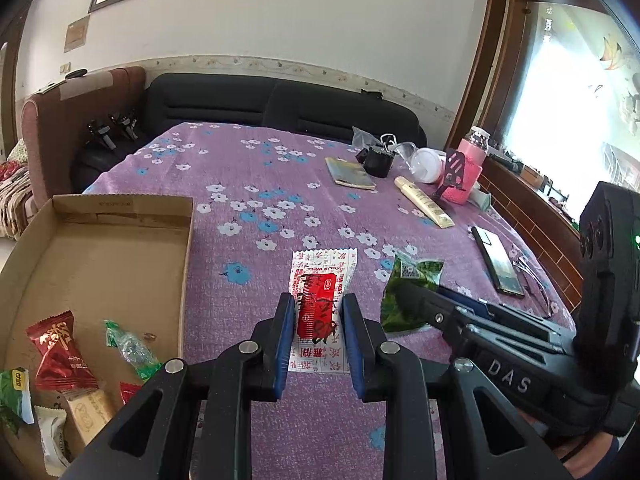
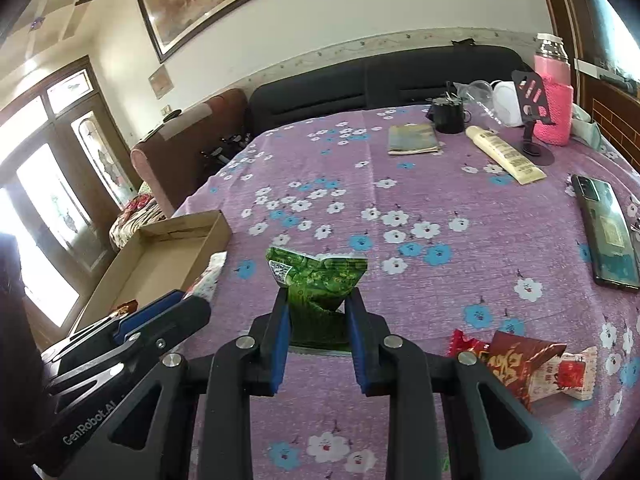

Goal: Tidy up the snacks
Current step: 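Grasp the white-red sachet with the left gripper while the right grasps the green packet, then carry the white-red sachet and green packet over the cardboard tray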

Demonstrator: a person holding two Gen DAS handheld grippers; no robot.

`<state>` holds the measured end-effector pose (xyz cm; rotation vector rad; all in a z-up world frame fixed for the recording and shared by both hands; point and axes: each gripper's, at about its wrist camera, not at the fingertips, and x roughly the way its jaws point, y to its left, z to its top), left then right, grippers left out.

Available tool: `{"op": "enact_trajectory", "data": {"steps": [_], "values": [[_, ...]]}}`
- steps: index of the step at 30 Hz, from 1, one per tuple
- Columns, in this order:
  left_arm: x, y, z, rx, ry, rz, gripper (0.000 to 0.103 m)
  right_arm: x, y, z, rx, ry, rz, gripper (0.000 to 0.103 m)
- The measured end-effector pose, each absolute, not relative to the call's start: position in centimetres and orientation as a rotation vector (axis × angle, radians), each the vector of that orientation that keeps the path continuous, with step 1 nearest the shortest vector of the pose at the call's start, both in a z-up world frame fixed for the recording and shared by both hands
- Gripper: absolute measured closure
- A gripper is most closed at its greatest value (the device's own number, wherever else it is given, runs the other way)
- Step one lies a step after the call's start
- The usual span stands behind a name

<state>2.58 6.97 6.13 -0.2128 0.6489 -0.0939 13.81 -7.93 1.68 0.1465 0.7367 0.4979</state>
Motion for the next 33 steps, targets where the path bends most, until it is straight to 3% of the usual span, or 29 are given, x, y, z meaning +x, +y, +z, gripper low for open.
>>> {"op": "enact_trajectory", "data": {"steps": [33], "values": [[0.0, 8.4, 6.9, -0.195, 0.56, 0.078, 0.078, 11.9, -6.4, 2.5, 0.103, 0.672, 0.544, 0.077]]}}
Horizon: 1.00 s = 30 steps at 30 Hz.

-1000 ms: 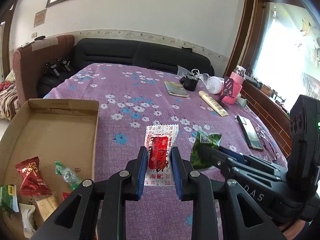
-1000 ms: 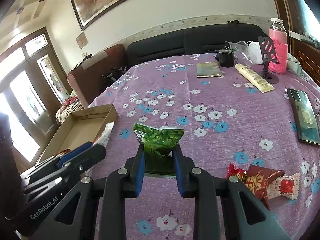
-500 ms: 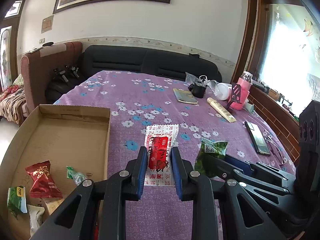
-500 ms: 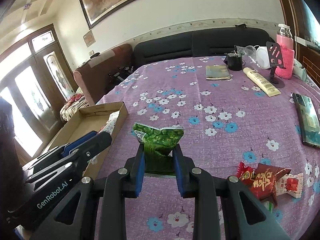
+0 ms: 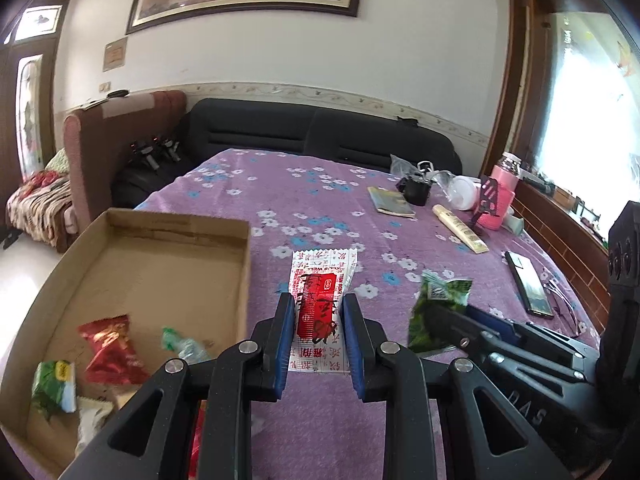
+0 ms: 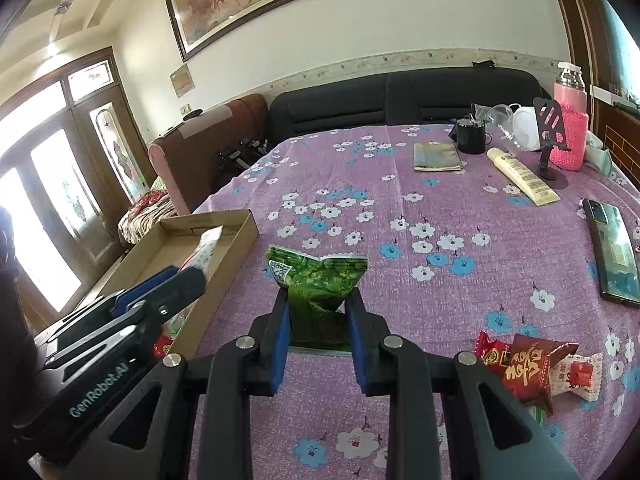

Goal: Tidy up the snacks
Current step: 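Carry the white-red sachet and green packet over the cardboard tray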

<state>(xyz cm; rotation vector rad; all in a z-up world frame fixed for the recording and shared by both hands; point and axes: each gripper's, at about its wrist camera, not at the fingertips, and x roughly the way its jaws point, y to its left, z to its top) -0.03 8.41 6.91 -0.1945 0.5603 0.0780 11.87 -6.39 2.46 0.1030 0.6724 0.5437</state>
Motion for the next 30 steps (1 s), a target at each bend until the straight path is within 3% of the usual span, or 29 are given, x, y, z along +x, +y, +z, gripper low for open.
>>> {"op": "enact_trajectory", "data": {"steps": [11, 16, 30], "values": [[-5.8, 16.4, 6.8, -0.294, 0.53, 0.225, 0.078, 9.2, -4.5, 3.6, 0.092, 0.668, 0.643, 0.077], [-7.4, 20.0, 5.6, -0.312, 0.555, 0.308, 0.078, 7.6, -2.0, 3.8, 0.112, 0.754, 0.758, 0.077], [-5.7, 21.4, 3.3, -0.384, 0.657, 0.23, 0.078, 4.8, 7.2, 2.3, -0.068, 0.811, 0.854, 0.076]]}}
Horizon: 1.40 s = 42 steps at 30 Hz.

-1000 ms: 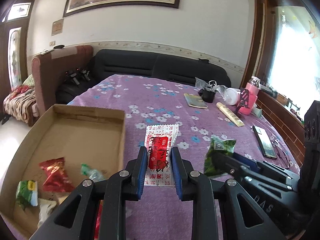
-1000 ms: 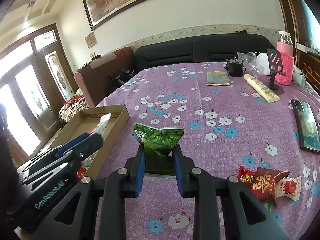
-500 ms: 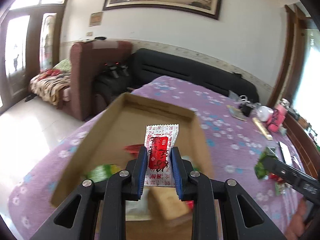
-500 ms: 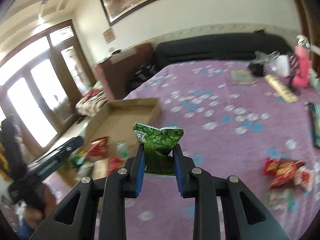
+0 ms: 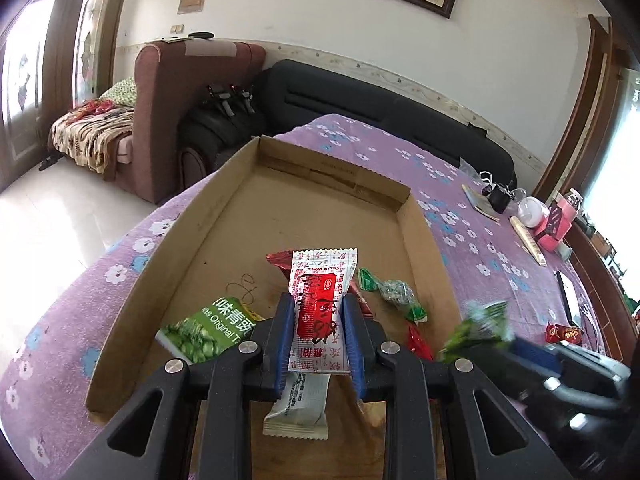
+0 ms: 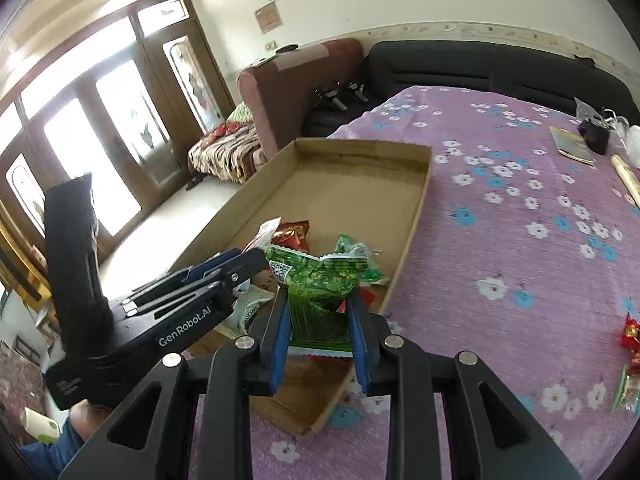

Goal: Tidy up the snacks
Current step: 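Carry the white-red sachet and green packet over the cardboard tray, then lower both held snacks into the tray and open both grippers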

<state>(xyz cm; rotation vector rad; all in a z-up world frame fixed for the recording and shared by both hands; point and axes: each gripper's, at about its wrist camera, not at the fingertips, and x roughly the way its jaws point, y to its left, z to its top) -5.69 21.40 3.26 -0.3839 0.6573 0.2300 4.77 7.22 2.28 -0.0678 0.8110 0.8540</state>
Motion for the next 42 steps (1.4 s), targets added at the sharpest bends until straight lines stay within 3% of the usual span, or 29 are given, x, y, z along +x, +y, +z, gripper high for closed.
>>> {"op": "enact_trajectory", "data": {"steps": [23, 31, 35, 42], "values": [[-4.8, 22.0, 2.6, -0.432, 0.674, 0.221, 0.076, 2.7, 7.8, -0.2, -0.152, 0.746, 0.865, 0.072], [-5.6, 22.1, 3.1, -0.434, 0.63, 0.211, 0.067, 2.3, 7.9, -0.1, -0.166, 0.727, 0.883, 0.062], [-6.0, 22.2, 3.5, -0.433, 0.594, 0.218, 0.052, 2.1, 7.6, 0.3, -0.151, 0.703, 0.885, 0.06], [-6.7, 22.9, 3.8, -0.451, 0.556, 0.249, 0.052, 2.1, 6.9, 1.2, -0.125, 0.649, 0.881, 0.059]]}}
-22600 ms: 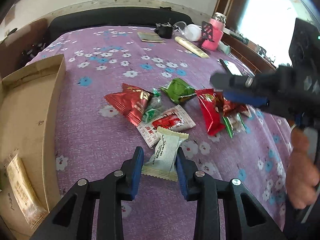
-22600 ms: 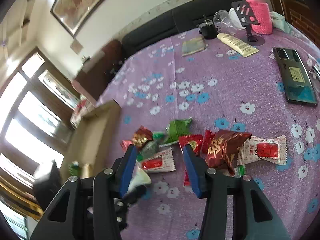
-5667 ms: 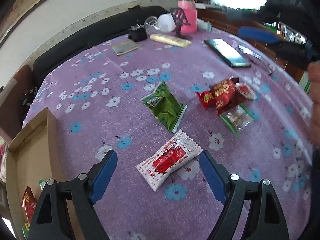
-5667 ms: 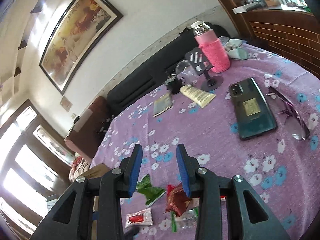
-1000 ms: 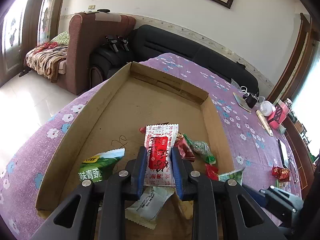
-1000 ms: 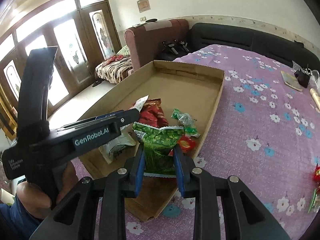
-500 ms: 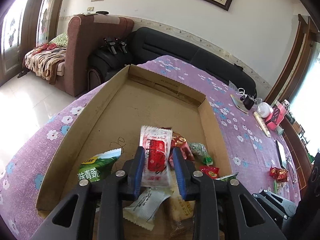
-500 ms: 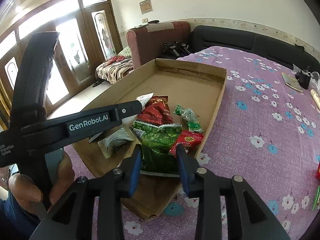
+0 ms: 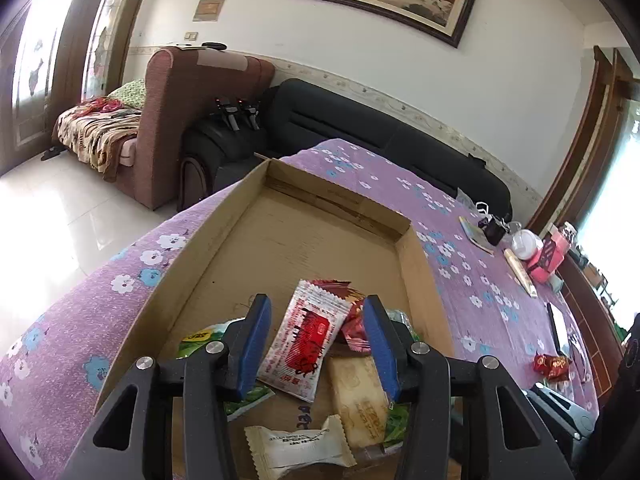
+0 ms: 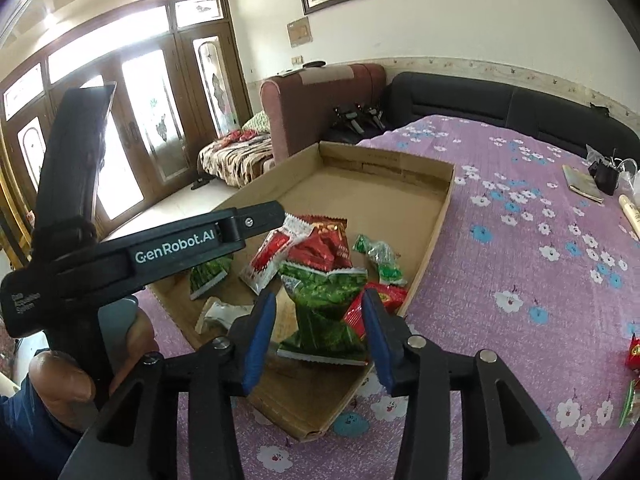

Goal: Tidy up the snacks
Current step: 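Lower both held snacks into the tray and open both grippers, then move both grippers back over the remaining snacks on the table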

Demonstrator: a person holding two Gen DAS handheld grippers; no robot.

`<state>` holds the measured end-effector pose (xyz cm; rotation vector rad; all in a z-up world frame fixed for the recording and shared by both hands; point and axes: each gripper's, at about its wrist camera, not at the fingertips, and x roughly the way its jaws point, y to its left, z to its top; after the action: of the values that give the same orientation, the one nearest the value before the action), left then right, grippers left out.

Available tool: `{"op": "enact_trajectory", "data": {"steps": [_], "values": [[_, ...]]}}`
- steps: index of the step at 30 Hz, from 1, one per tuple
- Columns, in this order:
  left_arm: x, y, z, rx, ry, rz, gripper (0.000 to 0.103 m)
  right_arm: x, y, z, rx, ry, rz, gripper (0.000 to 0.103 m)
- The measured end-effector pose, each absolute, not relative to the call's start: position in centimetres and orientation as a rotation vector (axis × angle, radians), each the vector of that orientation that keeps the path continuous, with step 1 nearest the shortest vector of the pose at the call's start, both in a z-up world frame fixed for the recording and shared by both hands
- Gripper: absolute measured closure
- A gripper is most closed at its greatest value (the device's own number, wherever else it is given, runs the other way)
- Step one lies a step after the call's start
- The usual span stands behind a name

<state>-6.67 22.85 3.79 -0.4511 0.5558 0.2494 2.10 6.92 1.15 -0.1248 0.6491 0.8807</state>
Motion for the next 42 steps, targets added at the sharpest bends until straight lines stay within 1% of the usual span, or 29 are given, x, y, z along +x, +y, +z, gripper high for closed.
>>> {"op": "enact_trajectory", "data": {"steps": [3, 5, 7, 9, 13, 17, 21, 27, 30, 32, 33, 36, 37, 38, 40, 42], "values": [[-6.6, 23.0, 3.7, -0.452, 0.558, 0.26, 0.052, 2.8, 6.0, 1.8, -0.072, 0.628, 0.85, 0.059], [-6.5, 22.9, 3.7, -0.451, 0.563, 0.261, 0.052, 3.6, 5.2, 2.1, -0.024, 0.643, 0.817, 0.053], [-6.6, 23.0, 3.8, -0.455, 0.557, 0.265, 0.052, 4.5, 4.9, 2.0, -0.004, 0.691, 0.784, 0.053], [-6.8, 23.1, 3.8, -0.458, 0.551, 0.272, 0.052, 4.8, 4.9, 1.8, -0.024, 0.698, 0.743, 0.053], [-7.0, 23.2, 3.8, -0.46, 0.546, 0.274, 0.052, 4.3, 6.2, 0.9, -0.152, 0.7, 0.698, 0.053], [-7.3, 23.4, 3.9, -0.457, 0.534, 0.279, 0.052, 2.7, 7.2, 0.9, -0.209, 0.654, 0.785, 0.053], [-7.4, 23.3, 4.0, -0.453, 0.53, 0.281, 0.052, 3.3, 5.5, 2.5, -0.131, 0.601, 0.756, 0.053], [-7.5, 23.1, 4.3, -0.445, 0.52, 0.279, 0.052, 5.2, 0.6, 4.3, 0.085, 0.627, 0.653, 0.053], [-7.6, 23.0, 4.4, -0.438, 0.516, 0.281, 0.052, 5.3, -2.0, 4.9, 0.119, 0.618, 0.567, 0.053], [-7.6, 22.8, 4.4, -0.432, 0.512, 0.28, 0.052, 5.5, -4.0, 5.2, 0.143, 0.646, 0.536, 0.052], [-7.5, 22.7, 4.5, -0.427, 0.515, 0.276, 0.049, 5.6, -4.9, 5.2, 0.158, 0.657, 0.526, 0.051], [-7.7, 22.2, 4.7, -0.406, 0.504, 0.273, 0.047, 5.9, -8.3, 5.4, 0.206, 0.7, 0.511, 0.05], [-7.8, 21.9, 4.8, -0.394, 0.498, 0.271, 0.047, 6.1, -9.7, 5.4, 0.224, 0.716, 0.496, 0.049], [-7.9, 21.6, 5.0, -0.379, 0.492, 0.272, 0.047, 6.6, -11.5, 5.3, 0.239, 0.745, 0.459, 0.045], [-8.3, 20.9, 5.2, -0.351, 0.49, 0.268, 0.047, 7.6, -14.4, 5.0, 0.264, 0.78, 0.4, 0.04], [-8.8, 20.3, 5.5, -0.341, 0.488, 0.244, 0.047, 8.7, -16.6, 4.7, 0.272, 0.8, 0.365, 0.04]]}}
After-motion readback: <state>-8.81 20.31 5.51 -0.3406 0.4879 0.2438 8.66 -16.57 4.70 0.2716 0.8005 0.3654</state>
